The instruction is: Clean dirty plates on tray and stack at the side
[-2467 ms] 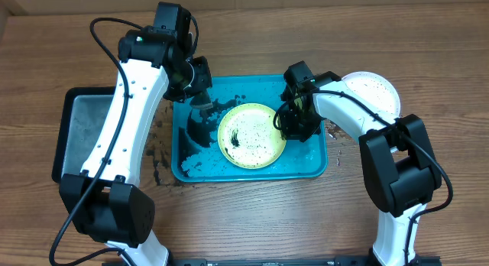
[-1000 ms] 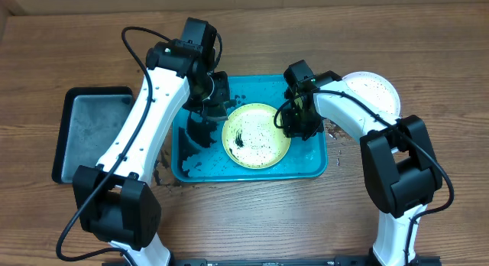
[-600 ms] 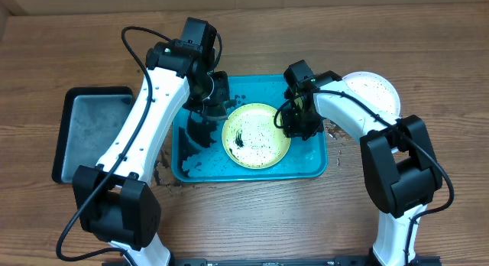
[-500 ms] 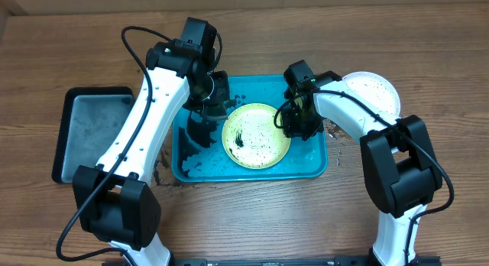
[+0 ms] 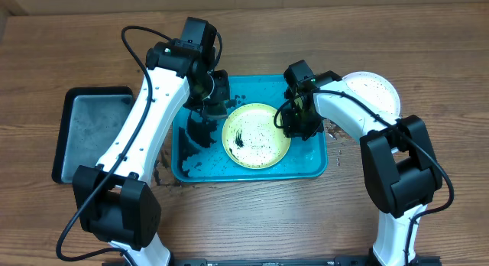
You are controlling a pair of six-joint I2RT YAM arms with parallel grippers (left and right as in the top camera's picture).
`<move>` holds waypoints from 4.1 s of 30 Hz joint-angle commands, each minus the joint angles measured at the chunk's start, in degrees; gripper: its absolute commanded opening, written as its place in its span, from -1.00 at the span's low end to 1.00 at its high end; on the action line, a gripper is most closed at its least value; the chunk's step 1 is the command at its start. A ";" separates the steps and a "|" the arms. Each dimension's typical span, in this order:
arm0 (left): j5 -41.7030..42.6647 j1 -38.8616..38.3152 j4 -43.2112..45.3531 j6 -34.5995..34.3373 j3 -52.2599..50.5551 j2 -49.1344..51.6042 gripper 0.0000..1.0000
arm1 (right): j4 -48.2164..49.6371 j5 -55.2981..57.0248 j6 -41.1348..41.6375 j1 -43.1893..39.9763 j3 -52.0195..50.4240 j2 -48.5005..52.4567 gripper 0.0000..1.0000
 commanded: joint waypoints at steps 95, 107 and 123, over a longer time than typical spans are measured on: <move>-31.85 -9.53 27.52 -8.50 -19.91 9.90 -0.92 | 4.81 1.25 11.80 -0.42 -0.48 0.63 -0.93; 8.48 -10.86 35.30 -12.63 -17.53 11.65 -0.91 | 4.68 1.20 11.82 -0.42 -0.48 0.63 -0.93; -13.81 -7.69 24.94 -11.13 -16.06 15.23 -0.91 | 3.76 1.25 11.80 -0.42 -0.48 0.63 -0.93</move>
